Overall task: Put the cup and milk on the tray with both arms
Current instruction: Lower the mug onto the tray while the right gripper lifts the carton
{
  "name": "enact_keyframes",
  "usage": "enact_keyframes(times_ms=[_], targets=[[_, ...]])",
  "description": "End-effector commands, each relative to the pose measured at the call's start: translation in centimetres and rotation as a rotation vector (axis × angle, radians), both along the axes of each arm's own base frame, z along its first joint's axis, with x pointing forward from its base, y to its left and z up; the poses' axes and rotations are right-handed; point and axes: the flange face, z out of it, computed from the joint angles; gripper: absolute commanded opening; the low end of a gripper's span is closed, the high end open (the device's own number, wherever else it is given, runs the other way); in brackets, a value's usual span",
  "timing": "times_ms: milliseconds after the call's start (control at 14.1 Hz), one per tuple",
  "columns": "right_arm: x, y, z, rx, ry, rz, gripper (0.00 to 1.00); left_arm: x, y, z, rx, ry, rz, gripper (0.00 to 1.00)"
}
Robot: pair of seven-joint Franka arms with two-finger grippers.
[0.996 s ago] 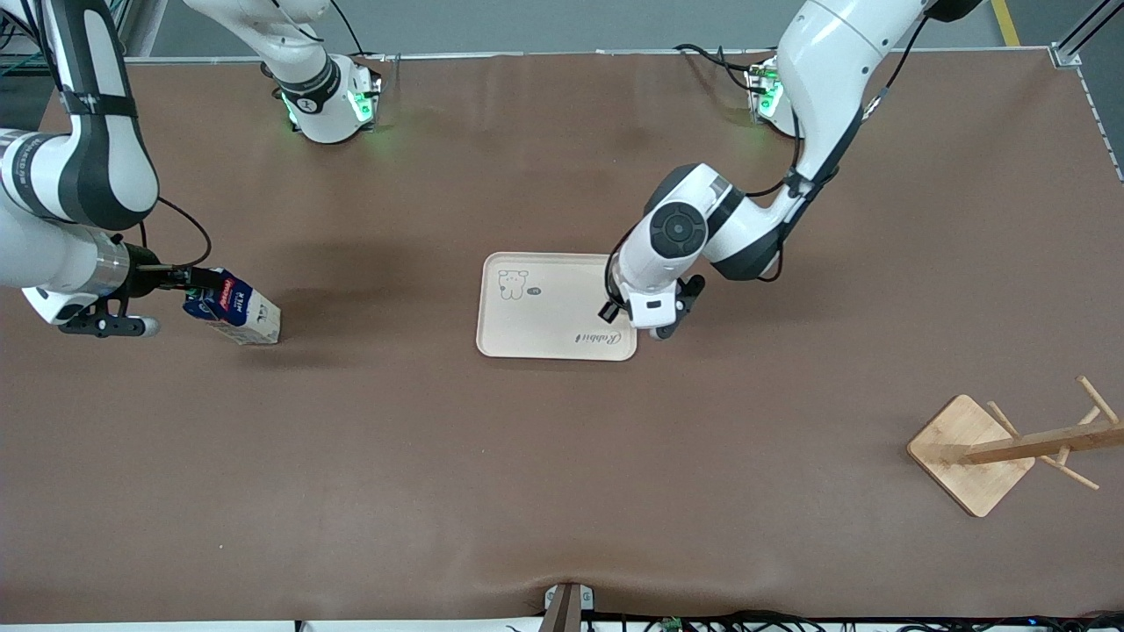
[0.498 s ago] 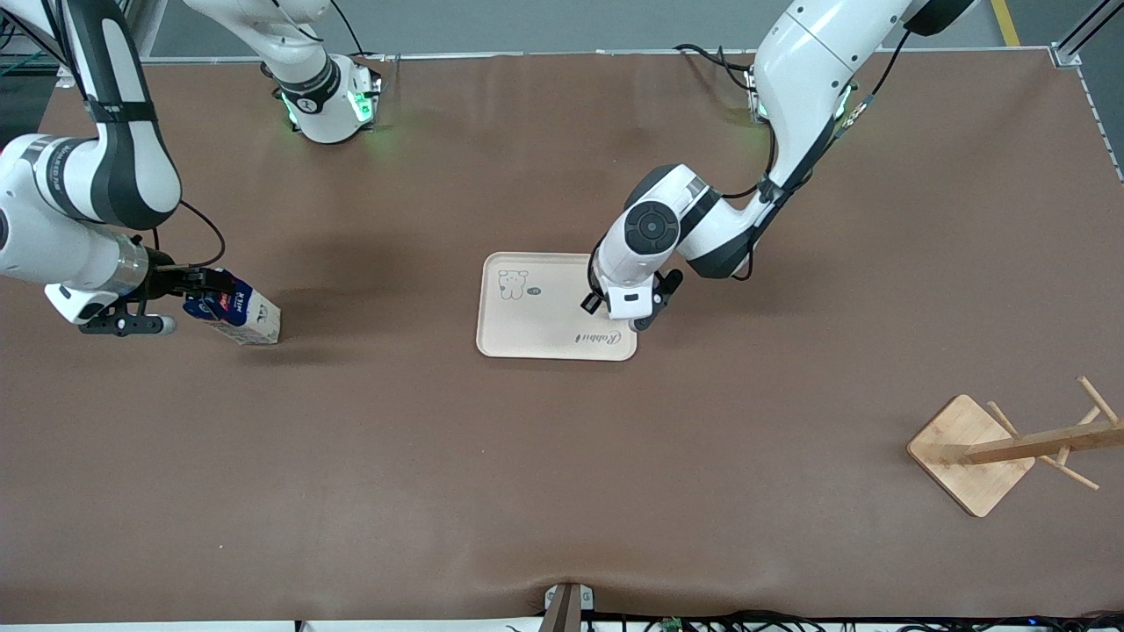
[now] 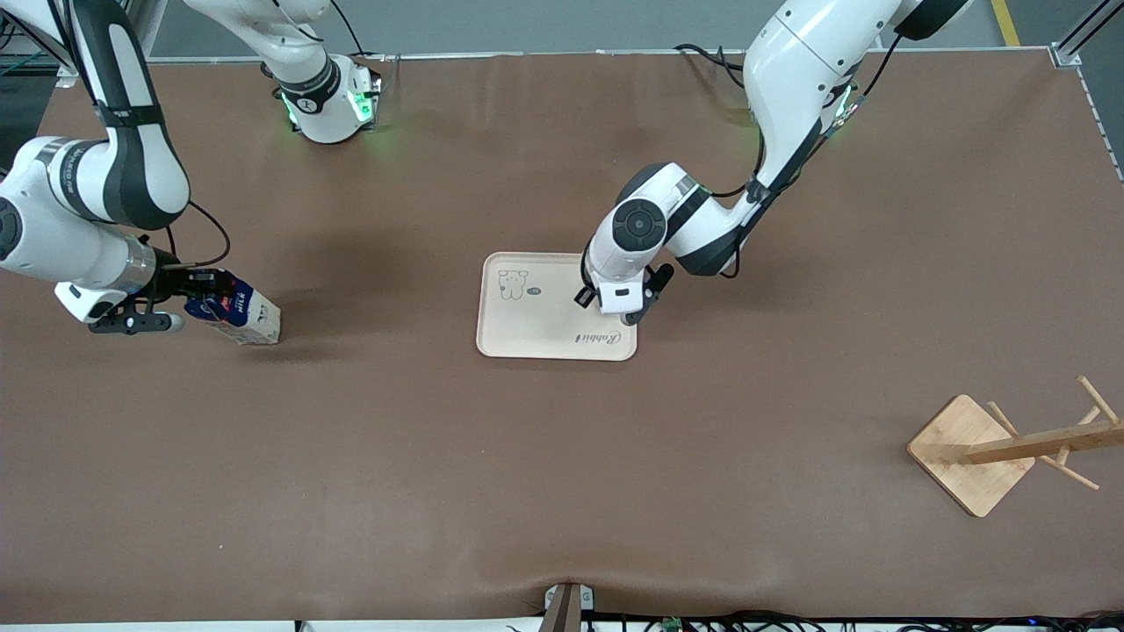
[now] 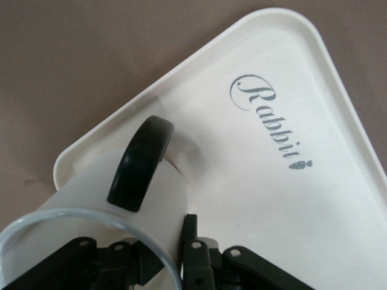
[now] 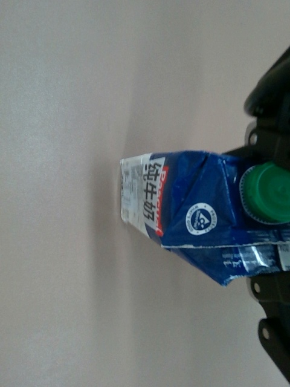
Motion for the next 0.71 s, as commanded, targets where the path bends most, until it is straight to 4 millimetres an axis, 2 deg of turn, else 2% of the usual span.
enact_keyframes(times_ms=[0,213,285,356,427,498,569,640], targets=[[-0.3,-0.1,1.7,0.023,0.009,0.038,0.00,0.1,-0.5,-0.4,0.011,-0.025,-0.003,0.00],[0.6,0.3,6.6,0.051,0.134,0.042,0.00,0.5,-0.1,-0.6,0.023,-0.040,-0.017,0.00],[1.4,0.9,8.6,0.050,0.124,0.056,0.00,0.6,0.0,-0.6,0.023,-0.040,-0.014,0.07],[2.1,1.8,10.5,0.048,0.112,0.073,0.00,0.8,0.1,-0.6,0.023,-0.041,-0.012,0.22],[2.8,2.7,12.8,0.042,0.096,0.079,0.00,0.8,0.0,-0.4,0.021,-0.043,-0.013,0.44],[3.3,3.7,14.5,0.030,0.093,0.055,0.00,1.1,-0.2,0.0,0.016,-0.050,-0.009,0.75],[3.6,5.1,16.0,0.017,0.099,0.030,0.00,1.4,-0.3,0.4,0.013,-0.054,-0.009,1.00],[3.8,7.1,17.4,0.011,0.099,0.047,0.00,1.5,-0.5,0.7,0.008,-0.060,-0.009,1.00]])
